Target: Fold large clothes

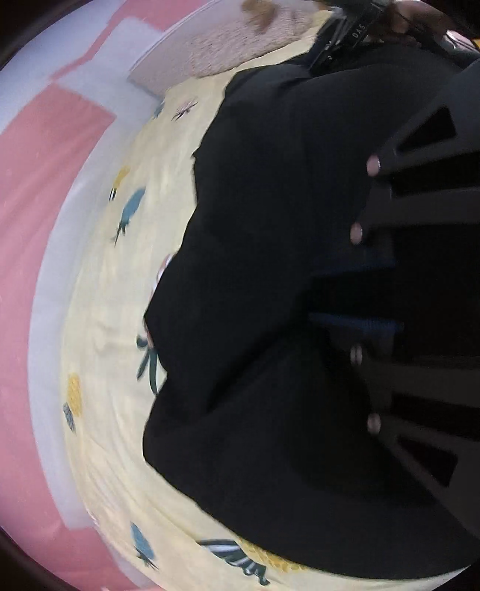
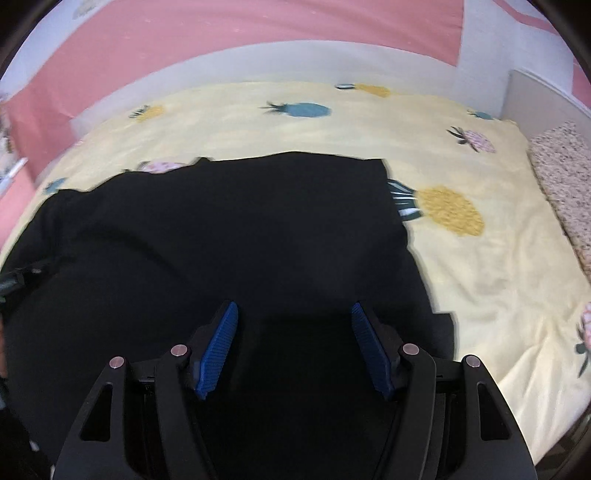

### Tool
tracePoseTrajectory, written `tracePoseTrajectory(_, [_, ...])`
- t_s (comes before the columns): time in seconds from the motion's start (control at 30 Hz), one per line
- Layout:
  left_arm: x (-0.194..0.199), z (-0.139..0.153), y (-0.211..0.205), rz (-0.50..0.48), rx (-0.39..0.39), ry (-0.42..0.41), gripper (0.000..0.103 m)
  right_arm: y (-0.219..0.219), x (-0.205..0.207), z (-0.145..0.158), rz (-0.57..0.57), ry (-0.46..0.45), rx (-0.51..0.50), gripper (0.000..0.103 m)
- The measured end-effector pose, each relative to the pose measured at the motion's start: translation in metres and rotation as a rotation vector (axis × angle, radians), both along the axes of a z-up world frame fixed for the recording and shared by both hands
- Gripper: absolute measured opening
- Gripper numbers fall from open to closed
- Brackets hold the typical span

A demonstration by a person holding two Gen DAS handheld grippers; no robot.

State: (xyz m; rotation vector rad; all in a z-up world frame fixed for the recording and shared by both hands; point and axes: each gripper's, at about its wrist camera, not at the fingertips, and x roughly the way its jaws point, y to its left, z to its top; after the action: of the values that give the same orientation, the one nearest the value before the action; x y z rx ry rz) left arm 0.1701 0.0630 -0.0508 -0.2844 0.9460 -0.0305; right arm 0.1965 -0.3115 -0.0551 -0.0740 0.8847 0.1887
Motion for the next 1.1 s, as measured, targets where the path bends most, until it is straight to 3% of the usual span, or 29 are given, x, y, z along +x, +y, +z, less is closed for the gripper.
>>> tracePoseTrajectory(0.13, [-0.003,0.017,0.019,0.030,-0.017,-0.001,0.020,-0.008,0.007,0.016,-0.033,0.011,0.021,0.064])
tracePoseTrajectory(0.27, [0.015,0.030,0.042,0.075,0.061,-0.042,0.025,-0.004,0.021,0.024,-0.015,-0.003,0.094,0.064])
tracePoseTrajectory(0.37, [0.035,0.022,0.070,0.140,0.080,-0.005,0.027,-0.016,0.042,0.020,-0.065,0.009,0.100,0.064])
tracePoseTrajectory(0.4, [0.038,0.020,0.082,0.151,0.041,0.003,0.030,-0.023,0.045,0.022,-0.083,0.004,0.117,0.064])
tracePoseTrajectory(0.47, [0.040,0.018,0.097,0.152,-0.016,-0.002,0.045,-0.045,0.057,0.022,-0.122,-0.002,0.181,0.065])
tracePoseTrajectory(0.53, [0.043,0.015,0.102,0.154,-0.006,-0.007,0.057,-0.060,0.073,0.015,-0.146,0.038,0.218,0.066])
tracePoseTrajectory(0.63, [0.051,0.014,0.109,0.215,0.027,0.010,0.063,-0.069,0.091,0.005,-0.155,0.113,0.285,0.066])
tracePoseTrajectory(0.7, [0.050,0.011,0.124,0.272,-0.037,-0.004,0.069,-0.068,0.101,0.001,-0.133,0.150,0.328,0.066])
tracePoseTrajectory(0.77, [0.055,0.002,0.130,0.298,-0.070,0.031,0.073,-0.063,0.109,-0.003,-0.104,0.195,0.355,0.066])
tracePoseTrajectory(0.83, [0.066,-0.014,0.127,0.249,-0.095,0.111,0.067,-0.057,0.113,-0.005,-0.108,0.227,0.348,0.063])
tracePoseTrajectory(0.87, [0.070,-0.021,0.126,0.235,-0.114,0.135,0.057,-0.056,0.113,-0.003,-0.115,0.211,0.344,0.037])
tracePoseTrajectory(0.9, [0.070,-0.022,0.124,0.232,-0.125,0.137,0.044,-0.054,0.112,0.004,-0.122,0.185,0.323,0.022])
tracePoseTrajectory(0.93, [0.069,-0.016,0.122,0.239,-0.101,0.115,0.030,-0.054,0.110,0.010,-0.125,0.158,0.318,0.019])
tracePoseTrajectory(0.97, [0.066,-0.007,0.120,0.243,-0.071,0.076,0.024,-0.055,0.109,0.016,-0.126,0.132,0.320,0.017])
tracePoseTrajectory(1.1, [0.064,0.025,0.119,0.260,-0.038,-0.079,0.021,-0.062,0.108,0.045,-0.163,0.003,0.339,0.016])
